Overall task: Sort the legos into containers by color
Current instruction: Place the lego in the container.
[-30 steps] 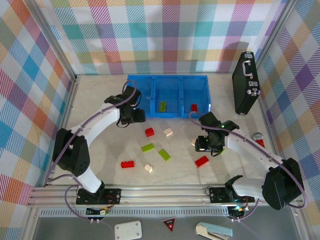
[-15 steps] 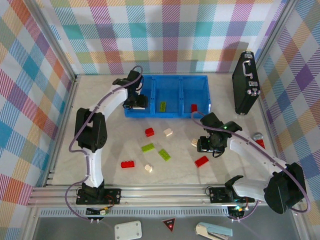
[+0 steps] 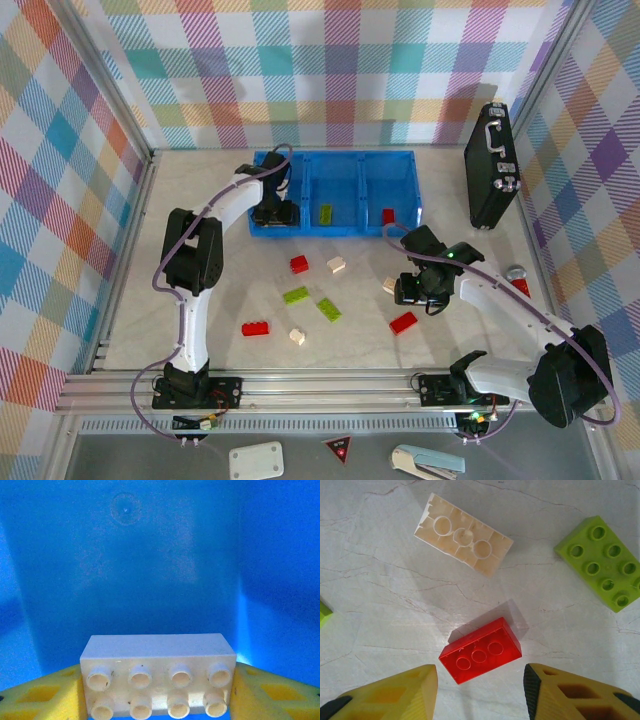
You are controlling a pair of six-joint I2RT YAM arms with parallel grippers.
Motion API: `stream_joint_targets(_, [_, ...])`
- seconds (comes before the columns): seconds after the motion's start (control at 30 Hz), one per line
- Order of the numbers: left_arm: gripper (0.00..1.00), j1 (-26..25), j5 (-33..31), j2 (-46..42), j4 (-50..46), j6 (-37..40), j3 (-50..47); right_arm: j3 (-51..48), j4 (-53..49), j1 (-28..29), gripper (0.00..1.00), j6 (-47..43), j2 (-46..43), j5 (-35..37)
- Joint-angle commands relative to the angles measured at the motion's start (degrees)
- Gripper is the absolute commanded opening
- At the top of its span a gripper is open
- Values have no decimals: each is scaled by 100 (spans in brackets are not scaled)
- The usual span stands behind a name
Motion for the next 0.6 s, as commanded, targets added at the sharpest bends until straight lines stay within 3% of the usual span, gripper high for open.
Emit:
stream_joint_targets(0.0, [63, 30, 197, -221, -215, -86, -160, 96, -59, 57, 50, 61, -81, 20])
stream_joint_targets(0.3, [73, 31, 142, -19, -275, -152, 105, 105, -63, 72, 50, 69, -147, 17])
stream_joint_targets(0.57, [74, 34, 176, -334, -363, -179, 185, 104, -59, 72, 51, 86, -165, 63])
